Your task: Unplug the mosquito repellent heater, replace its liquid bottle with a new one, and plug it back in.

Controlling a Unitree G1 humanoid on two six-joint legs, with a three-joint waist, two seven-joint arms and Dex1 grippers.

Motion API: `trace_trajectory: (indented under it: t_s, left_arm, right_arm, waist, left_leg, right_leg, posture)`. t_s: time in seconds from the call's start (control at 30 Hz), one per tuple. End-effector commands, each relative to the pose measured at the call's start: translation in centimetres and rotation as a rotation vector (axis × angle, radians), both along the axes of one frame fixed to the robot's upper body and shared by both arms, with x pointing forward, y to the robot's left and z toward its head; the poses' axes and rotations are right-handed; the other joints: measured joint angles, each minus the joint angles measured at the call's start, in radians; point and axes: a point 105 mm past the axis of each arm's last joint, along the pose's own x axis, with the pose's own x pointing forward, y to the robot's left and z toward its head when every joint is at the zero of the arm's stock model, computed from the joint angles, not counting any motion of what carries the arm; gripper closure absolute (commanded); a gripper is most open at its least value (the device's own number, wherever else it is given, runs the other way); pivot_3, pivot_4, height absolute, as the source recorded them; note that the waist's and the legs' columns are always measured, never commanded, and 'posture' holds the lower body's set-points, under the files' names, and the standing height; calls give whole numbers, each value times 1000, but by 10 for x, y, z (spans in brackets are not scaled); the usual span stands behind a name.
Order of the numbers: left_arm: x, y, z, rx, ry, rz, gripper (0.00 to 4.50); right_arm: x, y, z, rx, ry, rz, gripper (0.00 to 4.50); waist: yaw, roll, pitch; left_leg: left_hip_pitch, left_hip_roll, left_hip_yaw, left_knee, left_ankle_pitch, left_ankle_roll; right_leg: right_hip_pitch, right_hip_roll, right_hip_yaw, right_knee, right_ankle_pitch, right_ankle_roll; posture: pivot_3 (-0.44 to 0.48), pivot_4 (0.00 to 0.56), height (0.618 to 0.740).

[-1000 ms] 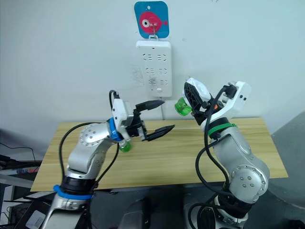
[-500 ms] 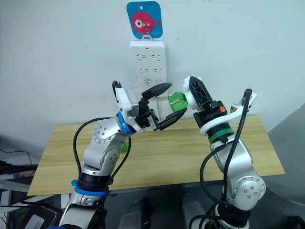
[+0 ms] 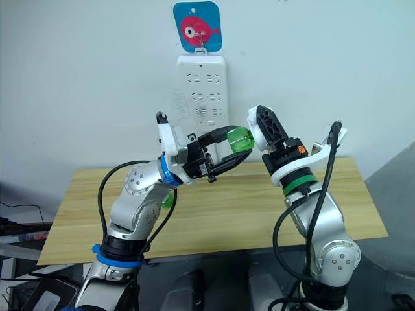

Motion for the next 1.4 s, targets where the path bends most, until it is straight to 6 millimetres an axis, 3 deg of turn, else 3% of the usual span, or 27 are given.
trace_trajectory:
  t_s: [0.03, 0.2, 0.33, 0.37, 0.67, 0.97, 1.4]
  left_arm:
    - [-4, 0, 10, -18, -30, -15, 2210]
    - [-7, 2, 8, 6, -35, -31, 2210]
    - [-13, 7, 4, 68, -97, -68, 2210]
    - [-16, 10, 0, 102, -127, -81, 2210]
    - [-37, 41, -40, 269, -245, -147, 2210]
    - [-54, 42, -49, 285, -286, -206, 2210]
    - [-59, 35, -51, 270, -299, -255, 2210]
  right_arm:
    - [-10, 6, 9, 20, -45, 45, 1489]
    - [-12, 6, 5, 1, -42, 71, 1489]
    - [-15, -3, -4, -84, -47, 141, 129]
    - [-16, -7, -9, -135, -43, 166, 31]
    - [-28, -56, -50, -418, 26, 431, 0]
    - [-55, -31, -58, -464, -13, 753, 0]
    - [-60, -6, -55, -435, -61, 890, 0]
  waist:
    - [0, 0, 0]
    - [1, 0, 0]
    - [2, 0, 0]
    - [3, 0, 0]
    - [12, 0, 0]
    - [38, 0, 0]
    - [42, 0, 0]
  left_leg:
    - [0, 0, 0, 0, 0, 0]
    - [0, 0, 0, 0, 0, 0]
    - [0, 0, 1, 0, 0, 0]
    - [0, 0, 0, 0, 0, 0]
    - [2, 0, 3, 0, 0, 0]
    - [8, 1, 3, 0, 1, 2]
    - [11, 1, 3, -1, 0, 2]
  right_leg:
    - [0, 0, 0, 0, 0, 0]
    - [0, 0, 0, 0, 0, 0]
    - [0, 0, 0, 0, 0, -1]
    - [0, 0, 0, 0, 1, -1]
    - [1, -1, 2, 0, 2, -4]
    - [7, 0, 2, -1, 0, 0]
    - [13, -1, 2, -10, 2, 2]
  posture:
    - [-127, 194, 740]
    - [-130, 195, 740]
    - [-123, 195, 740]
    - [-120, 196, 740]
    - [-62, 210, 740]
    - [-36, 224, 740]
    - [-44, 226, 740]
